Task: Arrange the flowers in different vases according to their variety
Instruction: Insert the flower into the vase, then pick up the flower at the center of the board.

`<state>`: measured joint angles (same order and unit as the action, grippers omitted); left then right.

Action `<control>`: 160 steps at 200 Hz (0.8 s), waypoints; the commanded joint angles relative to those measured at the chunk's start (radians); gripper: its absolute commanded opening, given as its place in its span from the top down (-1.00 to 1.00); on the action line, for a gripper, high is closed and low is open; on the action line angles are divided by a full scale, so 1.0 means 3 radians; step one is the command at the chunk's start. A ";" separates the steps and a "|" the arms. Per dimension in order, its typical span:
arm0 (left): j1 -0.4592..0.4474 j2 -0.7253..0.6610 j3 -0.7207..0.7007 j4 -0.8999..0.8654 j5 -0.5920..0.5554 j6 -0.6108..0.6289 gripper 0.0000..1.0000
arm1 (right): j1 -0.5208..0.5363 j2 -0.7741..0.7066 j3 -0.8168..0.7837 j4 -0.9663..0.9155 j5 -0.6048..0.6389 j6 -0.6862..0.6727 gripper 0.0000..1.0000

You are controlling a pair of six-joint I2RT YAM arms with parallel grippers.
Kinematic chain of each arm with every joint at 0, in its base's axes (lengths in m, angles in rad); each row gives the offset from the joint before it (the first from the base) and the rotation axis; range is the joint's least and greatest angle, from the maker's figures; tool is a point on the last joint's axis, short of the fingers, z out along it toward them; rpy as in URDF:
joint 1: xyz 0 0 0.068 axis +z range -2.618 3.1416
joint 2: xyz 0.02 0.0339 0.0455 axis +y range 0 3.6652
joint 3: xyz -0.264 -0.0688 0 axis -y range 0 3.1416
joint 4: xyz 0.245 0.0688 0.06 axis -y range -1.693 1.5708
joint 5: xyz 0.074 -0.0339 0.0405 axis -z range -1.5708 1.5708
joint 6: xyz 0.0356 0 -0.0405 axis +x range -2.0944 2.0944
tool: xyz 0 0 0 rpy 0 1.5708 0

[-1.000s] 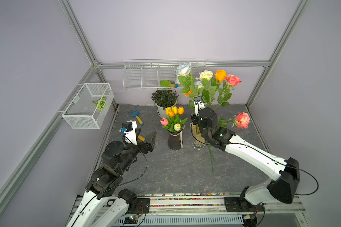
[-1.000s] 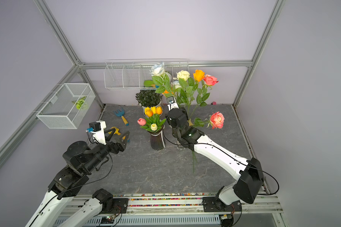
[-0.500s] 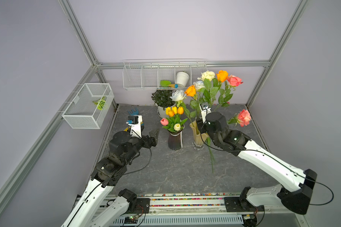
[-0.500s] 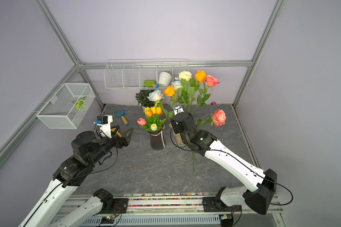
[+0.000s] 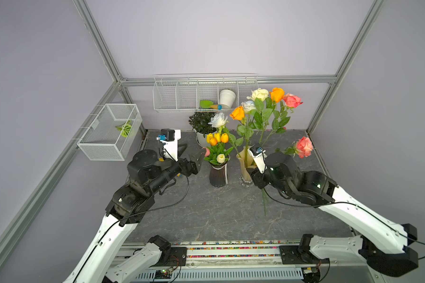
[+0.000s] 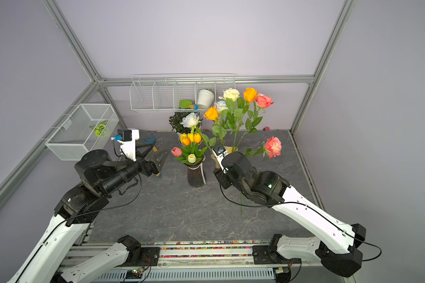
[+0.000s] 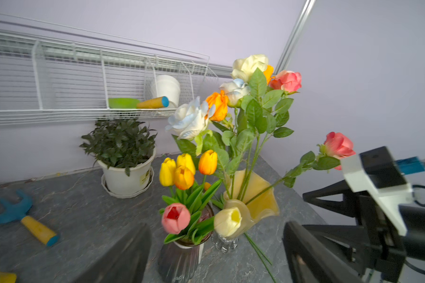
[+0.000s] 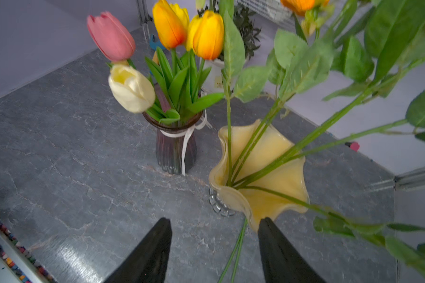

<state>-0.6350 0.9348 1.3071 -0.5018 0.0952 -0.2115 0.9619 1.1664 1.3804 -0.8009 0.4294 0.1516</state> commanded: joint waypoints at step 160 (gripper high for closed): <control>-0.1482 0.0262 0.0573 -0.1386 0.0246 -0.0118 -0.77 | -0.0866 0.0180 -0.1920 0.0146 -0.0611 0.1156 0.22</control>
<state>-1.0782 1.0473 1.4841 -0.8520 0.0830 -0.2089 0.7517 1.1664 0.8520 -0.9138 0.2810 0.5198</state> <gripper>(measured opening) 0.883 0.400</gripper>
